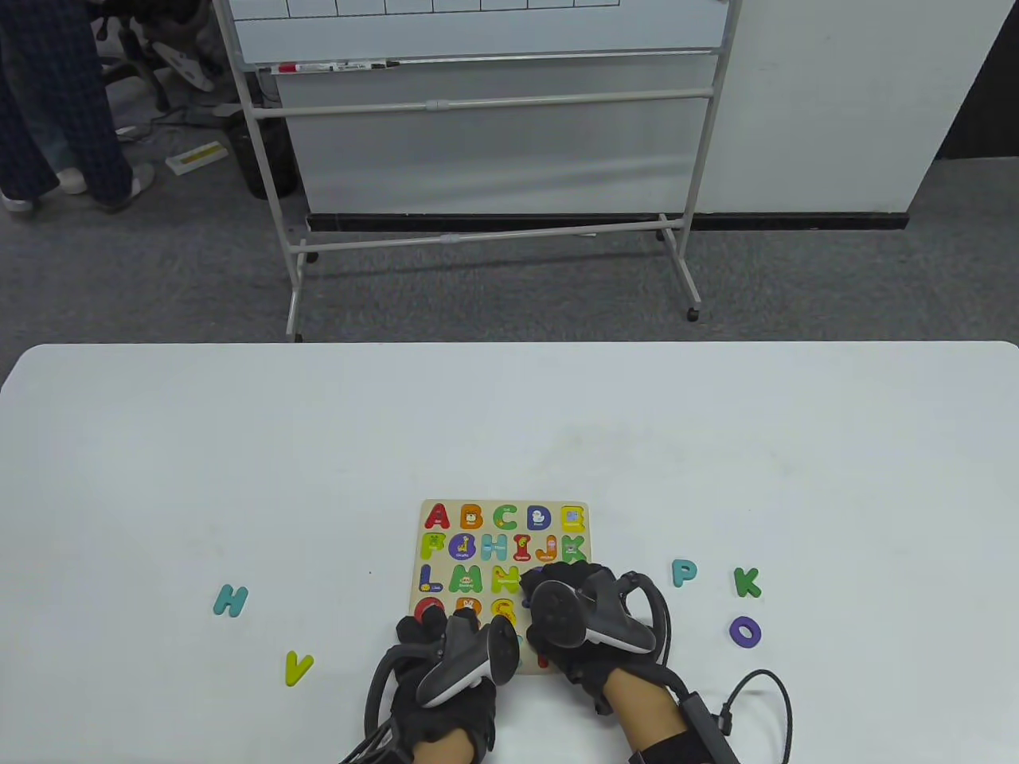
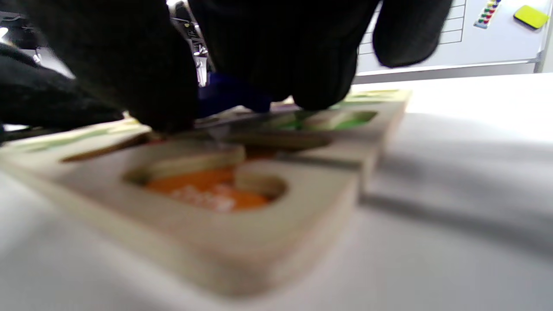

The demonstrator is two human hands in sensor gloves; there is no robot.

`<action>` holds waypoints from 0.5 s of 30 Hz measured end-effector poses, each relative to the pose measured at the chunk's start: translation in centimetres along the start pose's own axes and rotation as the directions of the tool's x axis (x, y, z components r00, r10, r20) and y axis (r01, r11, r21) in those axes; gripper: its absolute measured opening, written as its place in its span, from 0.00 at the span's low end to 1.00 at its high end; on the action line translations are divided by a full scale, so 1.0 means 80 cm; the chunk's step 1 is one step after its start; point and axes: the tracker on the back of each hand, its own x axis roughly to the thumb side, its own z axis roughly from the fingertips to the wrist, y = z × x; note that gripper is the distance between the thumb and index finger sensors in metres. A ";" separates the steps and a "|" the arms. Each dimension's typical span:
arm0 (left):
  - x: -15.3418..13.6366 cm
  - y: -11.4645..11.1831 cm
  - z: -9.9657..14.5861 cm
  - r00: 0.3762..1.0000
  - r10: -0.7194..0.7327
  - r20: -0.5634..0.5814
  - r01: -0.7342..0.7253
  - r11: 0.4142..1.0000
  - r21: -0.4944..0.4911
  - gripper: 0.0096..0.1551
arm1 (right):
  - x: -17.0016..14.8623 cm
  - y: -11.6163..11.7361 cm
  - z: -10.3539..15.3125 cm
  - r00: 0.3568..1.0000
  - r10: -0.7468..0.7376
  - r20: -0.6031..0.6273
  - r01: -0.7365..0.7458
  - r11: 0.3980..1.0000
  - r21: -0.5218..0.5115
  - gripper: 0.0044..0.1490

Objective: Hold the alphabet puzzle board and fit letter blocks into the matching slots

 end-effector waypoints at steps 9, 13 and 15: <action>0.001 0.000 0.000 1.000 0.005 0.003 -0.005 1.000 -0.010 0.45 | -0.003 0.001 -0.001 0.999 -0.035 -0.011 0.035 0.999 0.027 0.44; 0.001 0.000 0.000 1.000 0.002 0.002 -0.002 1.000 -0.011 0.45 | -0.003 0.001 -0.001 0.999 -0.043 -0.009 0.043 0.999 0.031 0.43; 0.001 0.000 0.000 1.000 0.003 0.002 -0.003 1.000 -0.011 0.45 | -0.004 0.001 -0.001 0.999 -0.046 -0.008 0.046 0.999 0.028 0.42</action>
